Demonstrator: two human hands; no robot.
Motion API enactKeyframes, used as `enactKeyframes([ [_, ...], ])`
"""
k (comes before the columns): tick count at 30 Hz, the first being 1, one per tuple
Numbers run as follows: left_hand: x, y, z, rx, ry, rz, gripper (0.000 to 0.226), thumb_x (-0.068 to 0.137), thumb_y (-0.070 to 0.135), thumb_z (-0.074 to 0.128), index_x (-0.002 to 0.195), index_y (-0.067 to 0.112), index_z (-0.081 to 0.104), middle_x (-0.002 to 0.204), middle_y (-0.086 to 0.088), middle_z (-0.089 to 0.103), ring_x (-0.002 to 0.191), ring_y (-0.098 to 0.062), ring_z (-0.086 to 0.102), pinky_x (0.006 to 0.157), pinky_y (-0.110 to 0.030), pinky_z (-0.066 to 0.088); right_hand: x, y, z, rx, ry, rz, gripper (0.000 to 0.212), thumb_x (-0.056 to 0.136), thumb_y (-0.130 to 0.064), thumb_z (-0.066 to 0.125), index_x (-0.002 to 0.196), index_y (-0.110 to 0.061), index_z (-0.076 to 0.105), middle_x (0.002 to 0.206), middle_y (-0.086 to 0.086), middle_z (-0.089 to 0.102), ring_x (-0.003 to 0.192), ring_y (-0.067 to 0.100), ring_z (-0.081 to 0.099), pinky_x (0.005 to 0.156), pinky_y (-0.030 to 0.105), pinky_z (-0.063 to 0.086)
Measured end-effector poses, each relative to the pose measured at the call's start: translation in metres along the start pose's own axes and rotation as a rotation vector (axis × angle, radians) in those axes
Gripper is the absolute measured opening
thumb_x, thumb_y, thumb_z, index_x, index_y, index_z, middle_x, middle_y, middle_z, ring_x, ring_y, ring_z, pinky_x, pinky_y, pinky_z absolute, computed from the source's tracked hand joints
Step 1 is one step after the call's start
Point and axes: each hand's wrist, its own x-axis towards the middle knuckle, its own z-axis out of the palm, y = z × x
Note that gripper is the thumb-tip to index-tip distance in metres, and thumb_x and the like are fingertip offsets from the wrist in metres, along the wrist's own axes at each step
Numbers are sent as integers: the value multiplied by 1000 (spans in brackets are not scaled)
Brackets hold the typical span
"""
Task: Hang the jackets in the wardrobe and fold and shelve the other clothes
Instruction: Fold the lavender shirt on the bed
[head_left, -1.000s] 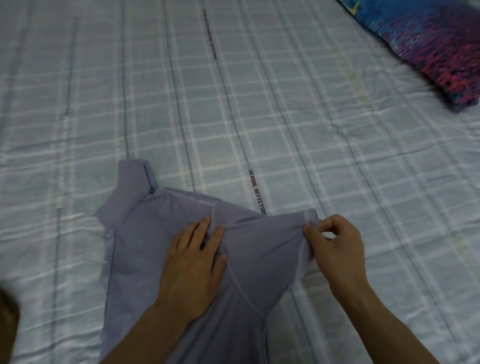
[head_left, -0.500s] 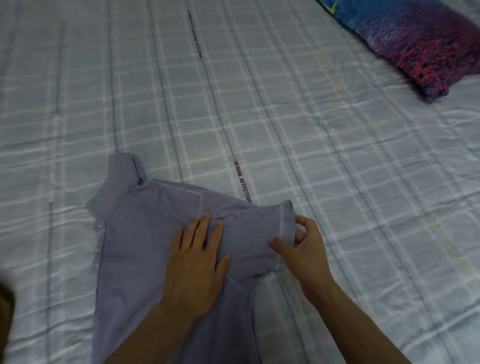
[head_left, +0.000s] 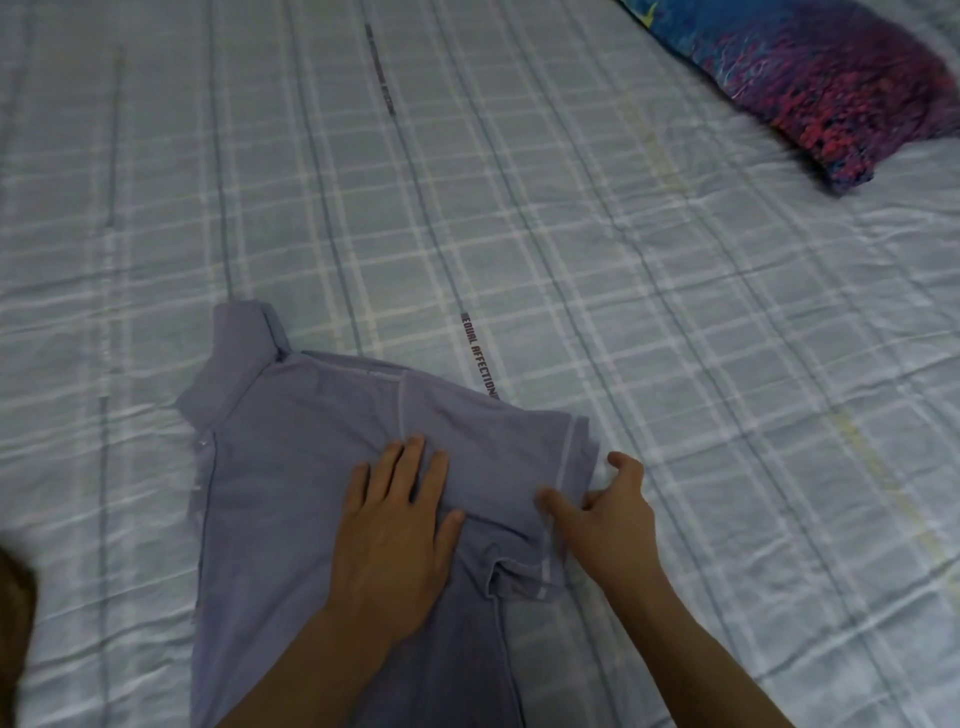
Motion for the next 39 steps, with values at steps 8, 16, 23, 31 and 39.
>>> enactKeyframes([
  [8,1,-3,3,-25,83,-39,61,98,46,31,143,8,47,150,-17,43,136,-31,38,113,-47,24,12,-26,15,734,-17,487,36,70,-4,85,94,14,64,83,27,69,66,29,64,58,33,55],
  [16,-7,-20,-17,-444,162,-129,58,98,51,31,141,16,48,146,-9,48,131,-24,46,114,-37,33,-20,-59,28,123,-50,-735,18,94,-17,56,76,-17,54,71,-1,51,64,7,50,61,17,39],
  [23,-8,-83,-70,-1081,332,-771,24,98,39,45,93,31,67,109,-3,70,109,-26,63,101,-45,47,-94,-61,74,-749,-808,-825,25,94,-29,54,118,-30,51,115,9,53,91,29,57,70,30,44],
  [31,-29,-76,-37,-273,180,-100,51,93,38,41,133,10,57,139,-11,55,127,-27,51,108,-40,41,-66,-26,92,-392,-201,-979,33,89,-25,50,116,-16,66,116,6,64,108,22,58,95,33,43],
  [39,-27,-94,-6,-46,-82,-42,68,100,60,15,157,23,18,164,-2,17,150,-24,19,116,-51,19,-58,33,108,-789,-261,-1002,80,86,-55,49,154,-17,27,163,9,16,147,30,24,113,43,22],
])
